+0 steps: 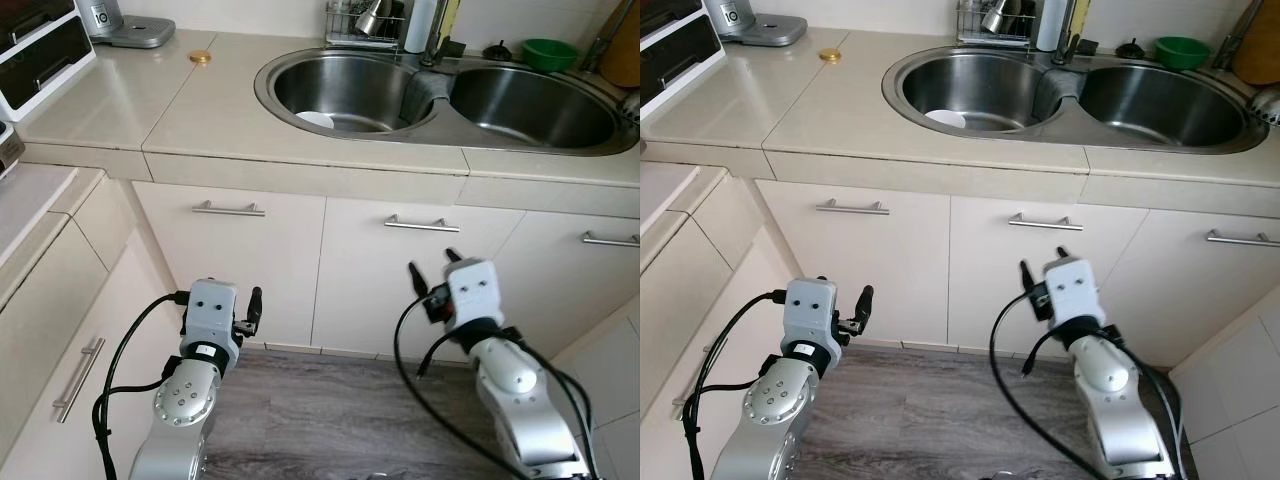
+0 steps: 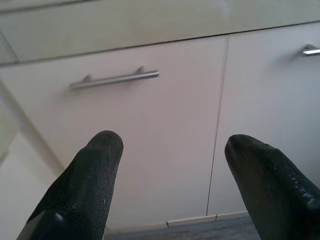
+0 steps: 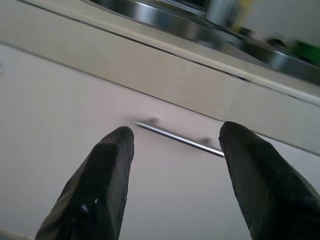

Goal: Kitchen organization

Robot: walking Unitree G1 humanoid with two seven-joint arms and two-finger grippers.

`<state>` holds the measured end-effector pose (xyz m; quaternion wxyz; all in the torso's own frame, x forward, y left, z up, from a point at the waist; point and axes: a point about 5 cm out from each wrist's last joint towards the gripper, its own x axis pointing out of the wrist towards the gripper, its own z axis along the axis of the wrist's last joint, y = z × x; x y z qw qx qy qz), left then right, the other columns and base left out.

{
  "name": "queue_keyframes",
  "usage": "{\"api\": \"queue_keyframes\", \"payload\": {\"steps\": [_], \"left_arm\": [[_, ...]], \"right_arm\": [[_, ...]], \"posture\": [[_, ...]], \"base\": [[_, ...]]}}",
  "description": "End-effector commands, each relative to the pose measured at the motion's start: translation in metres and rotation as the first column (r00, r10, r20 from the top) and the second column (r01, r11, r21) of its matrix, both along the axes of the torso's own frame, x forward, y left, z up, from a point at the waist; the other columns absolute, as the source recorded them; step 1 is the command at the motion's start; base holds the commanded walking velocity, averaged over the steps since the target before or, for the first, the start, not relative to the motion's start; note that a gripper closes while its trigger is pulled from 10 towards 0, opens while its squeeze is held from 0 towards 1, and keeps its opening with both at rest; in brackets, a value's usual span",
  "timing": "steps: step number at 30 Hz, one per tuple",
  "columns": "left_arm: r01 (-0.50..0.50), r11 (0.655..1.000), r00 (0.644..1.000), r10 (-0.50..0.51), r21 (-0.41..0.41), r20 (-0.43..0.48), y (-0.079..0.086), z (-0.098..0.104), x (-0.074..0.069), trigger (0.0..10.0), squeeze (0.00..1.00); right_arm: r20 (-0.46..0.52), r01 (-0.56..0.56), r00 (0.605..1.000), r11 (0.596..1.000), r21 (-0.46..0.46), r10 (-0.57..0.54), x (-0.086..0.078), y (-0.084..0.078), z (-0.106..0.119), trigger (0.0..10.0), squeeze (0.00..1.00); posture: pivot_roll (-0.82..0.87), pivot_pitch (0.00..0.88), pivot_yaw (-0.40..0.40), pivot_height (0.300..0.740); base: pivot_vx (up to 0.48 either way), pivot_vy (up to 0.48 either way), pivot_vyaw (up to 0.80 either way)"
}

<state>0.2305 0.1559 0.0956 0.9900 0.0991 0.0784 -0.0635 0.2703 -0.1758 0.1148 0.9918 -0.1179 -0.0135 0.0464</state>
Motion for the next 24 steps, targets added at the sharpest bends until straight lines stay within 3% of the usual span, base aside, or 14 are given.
{"api": "queue_keyframes", "payload": {"steps": [1, 6, 17, 24], "left_arm": [[0.052, 0.998, 0.998, -0.053, 0.017, 0.036, -0.006, 0.006, 0.000, 10.0, 0.00], [0.093, 0.995, 0.994, -0.096, 0.045, 0.059, -0.010, 0.011, 0.002, 10.0, 0.00], [0.084, 0.994, 0.992, -0.090, 0.065, 0.085, -0.007, 0.013, 0.004, 10.0, 0.00], [0.112, 0.991, 0.984, -0.121, 0.077, 0.132, -0.015, 0.017, 0.008, 10.0, 0.00]], "right_arm": [[-0.049, 0.071, 0.996, 0.997, 0.025, -0.070, 0.001, -0.010, -0.007, 10.0, 0.00], [-0.035, 0.108, 0.994, 0.994, 0.007, -0.107, 0.001, -0.013, -0.006, 10.0, 0.00], [-0.050, 0.123, 0.991, 0.992, 0.005, -0.122, 0.005, -0.011, -0.009, 10.0, 0.00], [-0.060, 0.161, 0.985, 0.987, 0.023, -0.159, 0.008, -0.015, -0.008, 10.0, 0.00]], "posture": [[0.01, 0.021, -0.067, 0.740], [0.00, 0.024, -0.057, 0.740], [0.02, 0.025, -0.057, 0.740], [0.01, 0.027, -0.050, 0.740]], "base": [[0.000, 0.000, 0.00], [0.000, 0.000, 0.00], [0.000, 0.000, 0.00], [0.000, 0.000, 0.00]]}}
